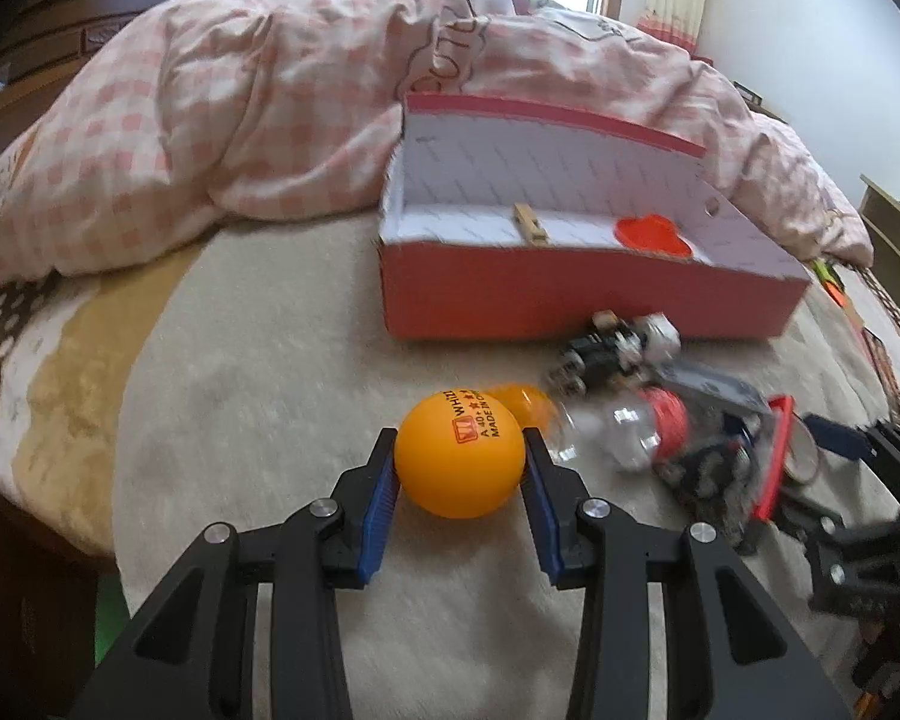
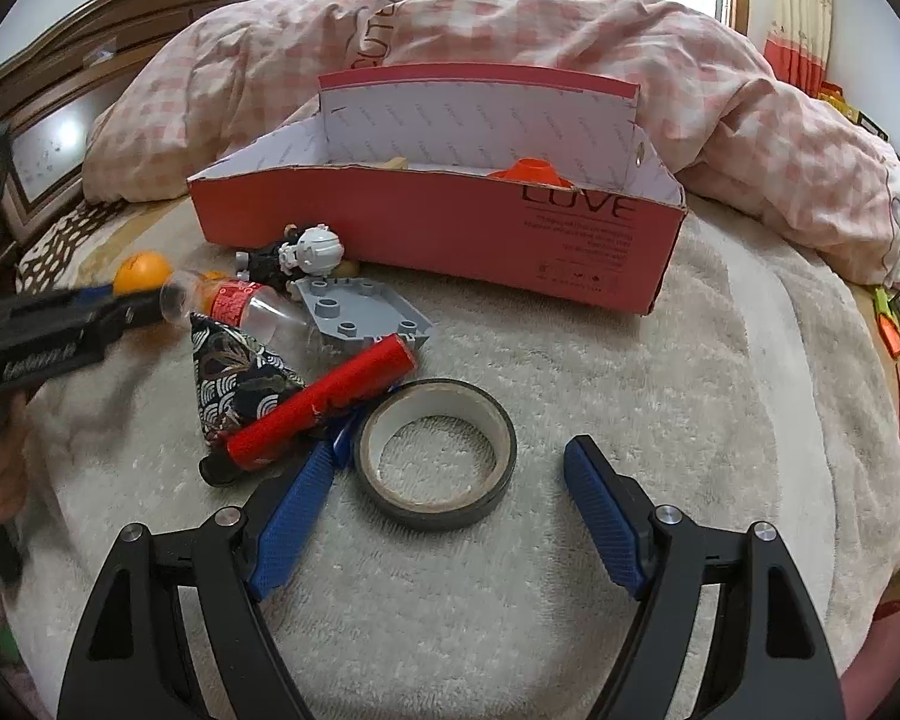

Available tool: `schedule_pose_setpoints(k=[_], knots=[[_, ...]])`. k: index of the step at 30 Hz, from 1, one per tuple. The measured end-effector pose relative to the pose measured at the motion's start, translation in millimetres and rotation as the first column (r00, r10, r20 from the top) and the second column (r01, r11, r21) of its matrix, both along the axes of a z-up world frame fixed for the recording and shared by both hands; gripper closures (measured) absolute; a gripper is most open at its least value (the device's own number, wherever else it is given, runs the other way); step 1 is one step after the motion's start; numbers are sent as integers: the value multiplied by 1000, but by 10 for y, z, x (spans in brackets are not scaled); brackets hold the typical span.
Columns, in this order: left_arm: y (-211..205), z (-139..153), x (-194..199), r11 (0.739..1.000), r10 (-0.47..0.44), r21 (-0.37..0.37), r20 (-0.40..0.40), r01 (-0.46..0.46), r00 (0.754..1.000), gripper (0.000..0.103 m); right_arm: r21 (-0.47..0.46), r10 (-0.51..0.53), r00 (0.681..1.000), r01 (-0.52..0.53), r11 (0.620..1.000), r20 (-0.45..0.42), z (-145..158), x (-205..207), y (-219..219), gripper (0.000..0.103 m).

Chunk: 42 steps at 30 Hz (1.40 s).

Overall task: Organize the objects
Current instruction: 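Lift the ball with the left tool while the right tool grasps the grey tape roll, then carry the ball and the tape roll toward the shoebox with both tools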

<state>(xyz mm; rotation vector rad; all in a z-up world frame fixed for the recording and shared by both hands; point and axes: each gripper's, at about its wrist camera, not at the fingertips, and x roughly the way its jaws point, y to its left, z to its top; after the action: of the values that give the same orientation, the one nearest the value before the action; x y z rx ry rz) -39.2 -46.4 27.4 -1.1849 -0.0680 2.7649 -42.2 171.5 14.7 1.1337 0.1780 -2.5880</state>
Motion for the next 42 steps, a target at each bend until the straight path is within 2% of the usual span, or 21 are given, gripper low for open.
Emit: schedule_pose_setpoints(k=[7,11,14,18,33,42], knots=[[101,-11,110,999,-32,-17,3,32,999,65,-4,-2,1000,2,1000,-4,-1,11,9,25],[150,-7,139,999,-49,-7,5,49,999,65,-16,-16,1000,16,1000,-9,11,27,46,38],[190,-11,159,998,-62,-9,6,62,998,65,-29,-40,999,39,999,-10,28,22,107,52],[222,-20,168,997,-73,-7,11,73,997,65,-75,-62,998,63,995,11,48,19,206,52],[286,-59,164,996,-93,-5,24,93,995,65,-2,-44,999,44,999,-14,-6,132,193,52],[303,-58,165,996,-93,-6,24,93,995,65,-21,-47,998,46,999,-49,-38,163,209,51]])
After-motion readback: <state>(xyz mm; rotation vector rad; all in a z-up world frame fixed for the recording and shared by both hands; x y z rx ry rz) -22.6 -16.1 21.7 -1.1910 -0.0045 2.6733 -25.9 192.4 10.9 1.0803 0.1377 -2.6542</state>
